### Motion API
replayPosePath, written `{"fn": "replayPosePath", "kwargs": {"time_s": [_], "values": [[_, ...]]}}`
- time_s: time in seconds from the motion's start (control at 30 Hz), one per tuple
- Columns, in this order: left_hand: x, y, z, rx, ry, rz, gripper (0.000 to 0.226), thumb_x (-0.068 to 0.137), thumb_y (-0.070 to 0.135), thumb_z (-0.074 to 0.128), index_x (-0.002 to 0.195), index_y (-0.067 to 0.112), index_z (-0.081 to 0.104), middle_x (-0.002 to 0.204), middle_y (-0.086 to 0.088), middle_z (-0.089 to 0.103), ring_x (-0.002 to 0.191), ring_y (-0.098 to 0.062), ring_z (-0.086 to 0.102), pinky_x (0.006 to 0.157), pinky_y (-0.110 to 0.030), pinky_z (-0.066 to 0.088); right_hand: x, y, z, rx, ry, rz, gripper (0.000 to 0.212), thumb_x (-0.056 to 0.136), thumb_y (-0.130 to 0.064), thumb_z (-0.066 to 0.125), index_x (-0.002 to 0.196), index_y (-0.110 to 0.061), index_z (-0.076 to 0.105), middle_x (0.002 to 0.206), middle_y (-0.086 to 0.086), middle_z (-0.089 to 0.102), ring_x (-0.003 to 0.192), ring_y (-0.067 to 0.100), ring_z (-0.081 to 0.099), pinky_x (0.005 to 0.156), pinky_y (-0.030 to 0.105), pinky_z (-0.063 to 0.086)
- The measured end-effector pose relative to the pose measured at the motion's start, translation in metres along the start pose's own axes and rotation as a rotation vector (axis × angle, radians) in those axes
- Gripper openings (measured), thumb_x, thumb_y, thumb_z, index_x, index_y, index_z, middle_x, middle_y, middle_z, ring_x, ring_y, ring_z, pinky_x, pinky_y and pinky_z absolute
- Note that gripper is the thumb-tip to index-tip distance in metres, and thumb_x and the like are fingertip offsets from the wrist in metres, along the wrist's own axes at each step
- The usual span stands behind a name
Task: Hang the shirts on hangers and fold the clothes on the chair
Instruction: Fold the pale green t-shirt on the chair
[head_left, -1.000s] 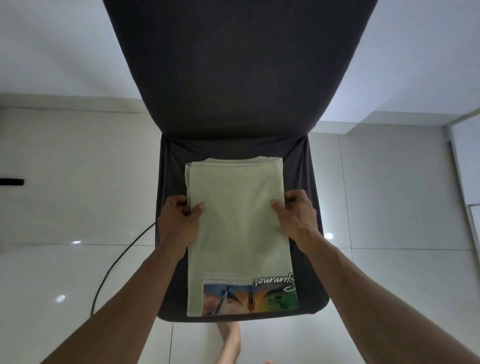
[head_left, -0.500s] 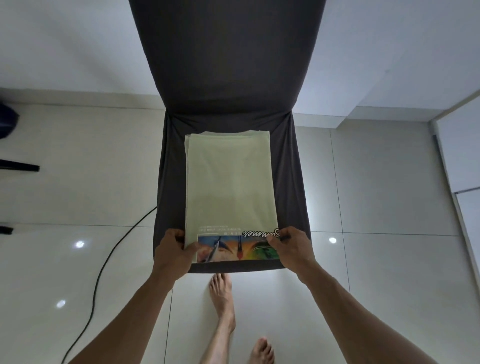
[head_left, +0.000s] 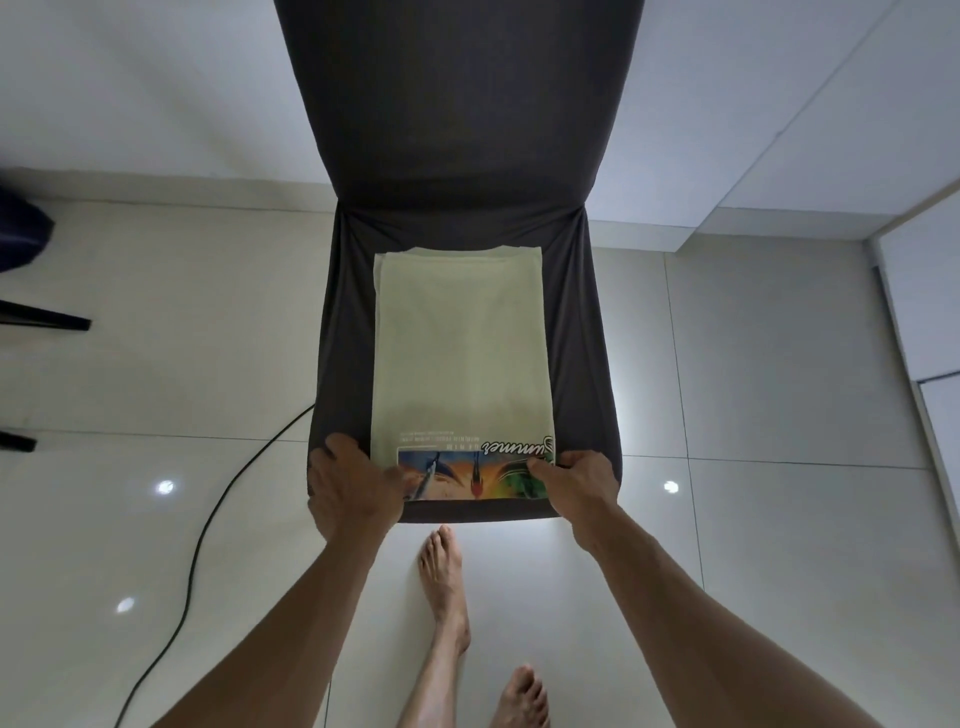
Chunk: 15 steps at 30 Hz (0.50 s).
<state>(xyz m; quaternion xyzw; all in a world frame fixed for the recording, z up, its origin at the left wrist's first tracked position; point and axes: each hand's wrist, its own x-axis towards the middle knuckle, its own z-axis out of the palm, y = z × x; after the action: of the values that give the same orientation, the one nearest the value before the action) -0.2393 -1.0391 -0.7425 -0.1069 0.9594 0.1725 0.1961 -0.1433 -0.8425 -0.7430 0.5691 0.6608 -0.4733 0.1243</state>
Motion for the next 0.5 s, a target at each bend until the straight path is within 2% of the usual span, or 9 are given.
{"fn": "replayPosePath", "kwargs": {"time_s": [0.07,0.13,0.17,0.23,0.3,0.37,0.43,0.5], "values": [[-0.006,0.012,-0.002,-0.039,0.067,0.11,0.056,0.074,0.028,0.082,0.114,0.011,0.047,0.11,-0.008,0.052,0.103,-0.031,0.055,0.077,-0.042,0.051,-0.01,-0.007,-0.004,0.049,-0.082,-0.061,0.01,0.089,-0.028,0.075,0.092,-0.02,0.069,0.083,-0.005,0.069,0.072,0.006,0.063,0.05,0.019,0.048],[-0.007,0.035,-0.005,-0.199,-0.028,0.209,0.035,0.083,0.029,0.074,0.107,0.012,0.055,0.1,-0.001,0.058,0.095,-0.023,0.061,0.074,-0.033,0.048,-0.022,-0.016,-0.004,0.057,-0.149,-0.2,0.007,0.092,-0.026,0.072,0.098,-0.023,0.069,0.085,-0.01,0.067,0.071,0.003,0.062,0.045,0.01,0.042],[-0.006,0.049,-0.007,-0.245,-0.11,0.237,0.029,0.087,0.035,0.07,0.101,0.012,0.061,0.095,0.001,0.064,0.092,-0.022,0.064,0.076,-0.032,0.049,-0.03,-0.022,-0.001,0.034,-0.166,-0.27,0.004,0.094,-0.025,0.069,0.096,-0.022,0.068,0.084,-0.009,0.068,0.07,0.004,0.063,0.045,0.01,0.042],[-0.001,0.077,-0.01,-0.257,-0.217,0.268,0.037,0.088,0.052,0.064,0.091,0.015,0.069,0.088,0.002,0.071,0.087,-0.02,0.067,0.083,-0.035,0.054,-0.041,-0.029,0.011,-0.049,-0.168,-0.409,0.011,0.097,-0.022,0.063,0.089,-0.016,0.069,0.081,-0.004,0.068,0.068,0.01,0.063,0.051,0.02,0.048],[0.007,0.104,-0.015,-0.153,-0.238,0.293,0.045,0.085,0.062,0.062,0.086,0.017,0.071,0.084,0.002,0.072,0.081,-0.019,0.067,0.079,-0.037,0.055,-0.046,-0.033,0.026,-0.137,-0.156,-0.508,0.016,0.098,-0.019,0.058,0.092,-0.012,0.071,0.083,-0.001,0.063,0.072,0.012,0.057,0.061,0.024,0.047],[0.014,0.123,-0.018,0.023,-0.204,0.338,0.049,0.081,0.064,0.065,0.083,0.015,0.068,0.079,0.0,0.069,0.075,-0.021,0.066,0.067,-0.034,0.052,-0.05,-0.039,0.035,-0.18,-0.149,-0.585,0.018,0.1,-0.017,0.054,0.096,-0.01,0.07,0.082,-0.009,0.051,0.072,0.006,0.047,0.061,0.013,0.038],[0.018,0.135,-0.024,0.158,-0.142,0.358,0.047,0.084,0.06,0.065,0.094,0.014,0.065,0.087,-0.003,0.068,0.079,-0.024,0.066,0.063,-0.033,0.047,-0.053,-0.042,0.044,-0.166,-0.144,-0.645,0.02,0.102,-0.013,0.051,0.1,-0.008,0.071,0.081,-0.017,0.043,0.071,-0.003,0.044,0.061,0.006,0.035],[0.019,0.142,-0.028,0.243,-0.095,0.38,0.039,0.093,0.05,0.06,0.108,0.015,0.061,0.102,-0.006,0.065,0.092,-0.029,0.065,0.069,-0.035,0.045,-0.059,-0.046,0.05,-0.153,-0.158,-0.68,0.023,0.104,-0.013,0.049,0.109,-0.01,0.071,0.093,-0.015,0.053,0.075,-0.009,0.046,0.065,0.001,0.037]]}}
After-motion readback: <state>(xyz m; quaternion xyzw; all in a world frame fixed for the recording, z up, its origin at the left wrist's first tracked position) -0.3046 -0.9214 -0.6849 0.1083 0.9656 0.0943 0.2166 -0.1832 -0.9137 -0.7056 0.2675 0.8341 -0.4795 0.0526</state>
